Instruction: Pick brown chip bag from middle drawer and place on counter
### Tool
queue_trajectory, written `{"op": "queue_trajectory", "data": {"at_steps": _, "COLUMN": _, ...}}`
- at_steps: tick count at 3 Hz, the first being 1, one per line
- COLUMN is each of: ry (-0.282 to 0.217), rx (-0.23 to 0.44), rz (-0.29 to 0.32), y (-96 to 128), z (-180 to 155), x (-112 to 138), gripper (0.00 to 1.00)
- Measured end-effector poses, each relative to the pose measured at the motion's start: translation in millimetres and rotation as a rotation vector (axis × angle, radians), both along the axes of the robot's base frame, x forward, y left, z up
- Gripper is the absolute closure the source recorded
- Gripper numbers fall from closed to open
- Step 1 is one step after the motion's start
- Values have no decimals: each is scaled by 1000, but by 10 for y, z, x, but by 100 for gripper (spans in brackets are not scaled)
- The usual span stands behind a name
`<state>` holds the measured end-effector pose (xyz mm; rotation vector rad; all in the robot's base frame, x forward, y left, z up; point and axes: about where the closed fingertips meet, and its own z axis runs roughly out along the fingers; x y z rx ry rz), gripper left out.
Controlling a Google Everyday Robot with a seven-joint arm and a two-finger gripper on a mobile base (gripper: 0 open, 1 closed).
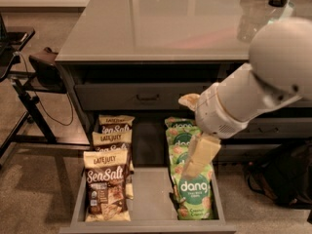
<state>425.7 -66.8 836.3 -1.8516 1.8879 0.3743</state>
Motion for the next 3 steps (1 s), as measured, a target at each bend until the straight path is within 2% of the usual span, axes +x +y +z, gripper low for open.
{"op": "queue_trajectory", "data": {"at_steps": 2, "ry": 11, "rx": 117, "rz": -44, "y": 671, "z": -888, "x": 310, "gripper": 0}}
{"op": "queue_trajectory", "data": {"at_steps": 3, "ry": -17, "rx": 121, "rz": -54, "y": 1041, "z": -1279, "x": 372, "gripper": 0}}
